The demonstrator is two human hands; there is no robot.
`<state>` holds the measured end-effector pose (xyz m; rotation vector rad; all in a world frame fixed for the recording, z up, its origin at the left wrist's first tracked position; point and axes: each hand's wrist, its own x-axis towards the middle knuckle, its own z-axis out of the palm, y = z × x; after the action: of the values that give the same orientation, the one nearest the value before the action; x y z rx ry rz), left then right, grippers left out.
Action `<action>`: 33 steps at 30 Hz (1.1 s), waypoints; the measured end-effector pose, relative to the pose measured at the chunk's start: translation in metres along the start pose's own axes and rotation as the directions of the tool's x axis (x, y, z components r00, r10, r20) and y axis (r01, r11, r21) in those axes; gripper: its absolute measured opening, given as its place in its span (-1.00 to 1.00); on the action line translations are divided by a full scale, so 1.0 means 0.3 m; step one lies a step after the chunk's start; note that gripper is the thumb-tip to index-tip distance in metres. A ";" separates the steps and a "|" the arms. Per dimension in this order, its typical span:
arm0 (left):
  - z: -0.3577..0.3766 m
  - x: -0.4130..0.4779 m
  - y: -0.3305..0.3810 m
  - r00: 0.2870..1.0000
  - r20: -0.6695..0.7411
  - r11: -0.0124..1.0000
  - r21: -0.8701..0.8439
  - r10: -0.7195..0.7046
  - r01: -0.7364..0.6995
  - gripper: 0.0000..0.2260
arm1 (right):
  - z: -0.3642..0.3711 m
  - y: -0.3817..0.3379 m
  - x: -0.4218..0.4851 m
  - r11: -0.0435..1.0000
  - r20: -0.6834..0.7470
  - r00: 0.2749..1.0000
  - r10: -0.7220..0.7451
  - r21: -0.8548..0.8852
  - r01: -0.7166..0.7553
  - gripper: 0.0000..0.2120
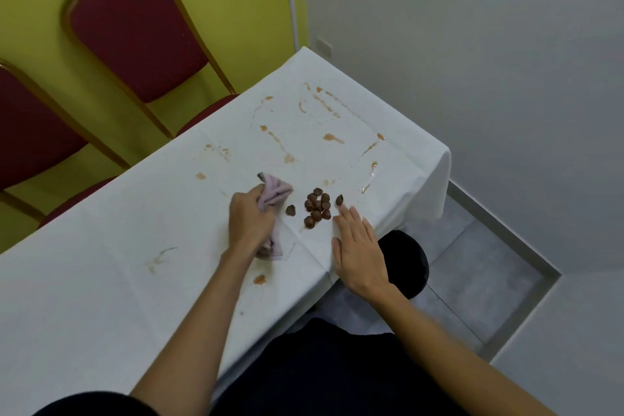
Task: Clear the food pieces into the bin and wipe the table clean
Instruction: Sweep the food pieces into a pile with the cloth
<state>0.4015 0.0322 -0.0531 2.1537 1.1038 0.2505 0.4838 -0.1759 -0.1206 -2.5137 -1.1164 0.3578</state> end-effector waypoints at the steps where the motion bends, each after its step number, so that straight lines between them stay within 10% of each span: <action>1: 0.026 -0.006 0.003 1.000 0.001 1.000 -0.008 0.007 -0.007 -0.75 | 0.002 0.000 0.000 1.000 -0.003 1.000 -0.004 -0.003 0.003 -0.50; 24: -0.094 -0.343 -0.189 0.921 -0.233 0.950 -0.094 -0.313 0.299 -0.74 | -0.050 0.011 -0.005 0.999 0.077 0.996 -0.049 0.010 0.049 -0.50; 33: 0.009 -0.298 -0.042 0.939 -0.231 0.958 -0.198 -0.253 0.209 -0.68 | -0.054 0.004 -0.023 0.993 0.157 0.986 -0.048 -0.102 0.065 -0.46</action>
<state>0.3393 -0.0335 -0.0513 1.8544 1.4159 0.5047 0.4860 -0.1855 -0.1060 -2.5765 -1.2954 0.4970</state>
